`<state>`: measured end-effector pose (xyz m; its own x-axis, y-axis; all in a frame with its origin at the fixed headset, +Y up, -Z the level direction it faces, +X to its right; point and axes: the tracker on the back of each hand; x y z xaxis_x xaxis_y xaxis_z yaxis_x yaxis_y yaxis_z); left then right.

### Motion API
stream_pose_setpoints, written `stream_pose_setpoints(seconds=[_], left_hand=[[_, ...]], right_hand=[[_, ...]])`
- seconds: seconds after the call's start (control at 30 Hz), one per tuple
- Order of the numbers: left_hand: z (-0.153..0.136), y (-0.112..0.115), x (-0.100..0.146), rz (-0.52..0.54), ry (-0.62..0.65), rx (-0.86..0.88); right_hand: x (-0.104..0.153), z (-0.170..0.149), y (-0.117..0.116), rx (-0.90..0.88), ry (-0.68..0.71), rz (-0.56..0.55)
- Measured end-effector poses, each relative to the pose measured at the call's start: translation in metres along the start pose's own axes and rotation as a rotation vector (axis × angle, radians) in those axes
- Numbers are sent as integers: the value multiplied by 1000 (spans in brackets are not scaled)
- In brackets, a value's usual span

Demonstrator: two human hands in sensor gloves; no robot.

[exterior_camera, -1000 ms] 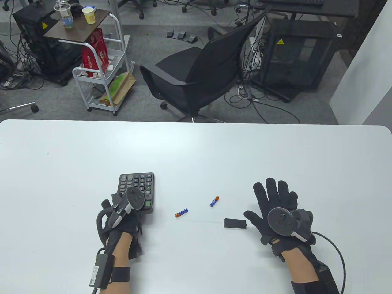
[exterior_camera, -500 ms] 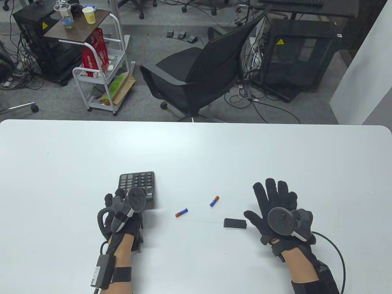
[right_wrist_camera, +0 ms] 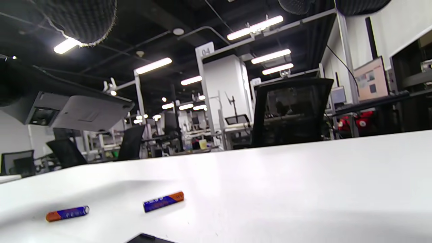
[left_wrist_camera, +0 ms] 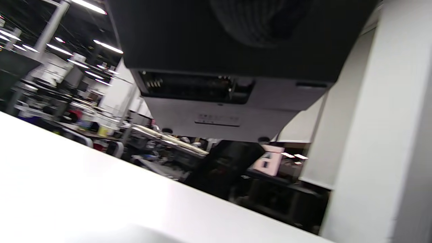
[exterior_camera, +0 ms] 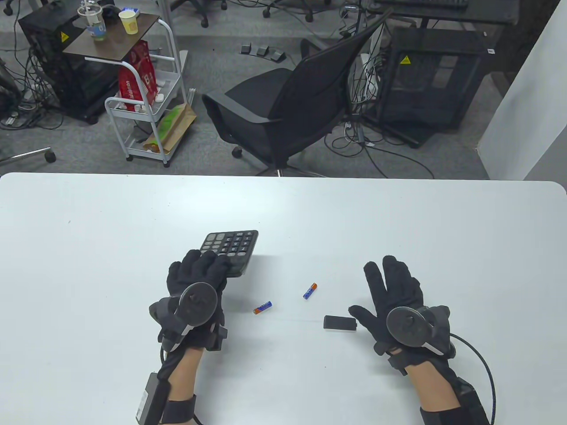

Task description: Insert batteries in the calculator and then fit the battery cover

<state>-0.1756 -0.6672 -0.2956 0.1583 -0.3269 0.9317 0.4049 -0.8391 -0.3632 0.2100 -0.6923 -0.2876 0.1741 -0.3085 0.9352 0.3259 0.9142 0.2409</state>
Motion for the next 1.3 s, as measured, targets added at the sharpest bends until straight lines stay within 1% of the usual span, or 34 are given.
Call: stream_pose_setpoints(seconds=[0.07,0.2,0.37,0.5,0.6,0.67,0.73,0.77,0.87,0.97,1.03,1.1,1.17,1.2,1.3], left_hand=[[10,2,3,-42,53,50],[31,10,9,-175,168,119],[55,23,20,-330,325,222],[66,28,27,-399,421,281],[72,29,30,-424,442,293],[74,31,32,-436,456,283],[75,34,33,-464,461,294],[75,35,33,-469,460,316],[75,35,33,-465,453,298],[70,36,30,-428,414,325],[63,33,27,-383,361,347],[51,31,20,-338,286,330],[42,32,15,-325,231,297],[38,33,13,-312,185,273],[28,39,8,-282,97,181]], right_hand=[[1,3,2,-12,20,-18],[3,10,3,-40,70,-46],[7,29,0,8,167,-41],[8,38,-4,66,216,-13],[9,41,-5,72,233,-40],[10,43,-5,75,242,-37],[10,45,-5,51,261,-54],[10,47,-6,59,271,-32],[9,47,-7,79,277,-21],[8,45,-6,82,269,-53],[7,42,-4,88,247,-46],[5,35,0,60,212,-90],[4,30,2,33,173,-95],[3,26,4,18,149,-109],[0,13,8,-70,76,-121]])
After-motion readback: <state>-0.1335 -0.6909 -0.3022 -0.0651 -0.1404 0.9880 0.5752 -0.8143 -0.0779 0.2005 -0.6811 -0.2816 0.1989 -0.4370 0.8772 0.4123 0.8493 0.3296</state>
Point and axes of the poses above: the tracker on the back of each hand, its own z axis roughly to the thumb side, its own x axis roughly from the fingertips to the wrist, y = z × x, and after that the axes turned 9 degrees about -y, right-handed
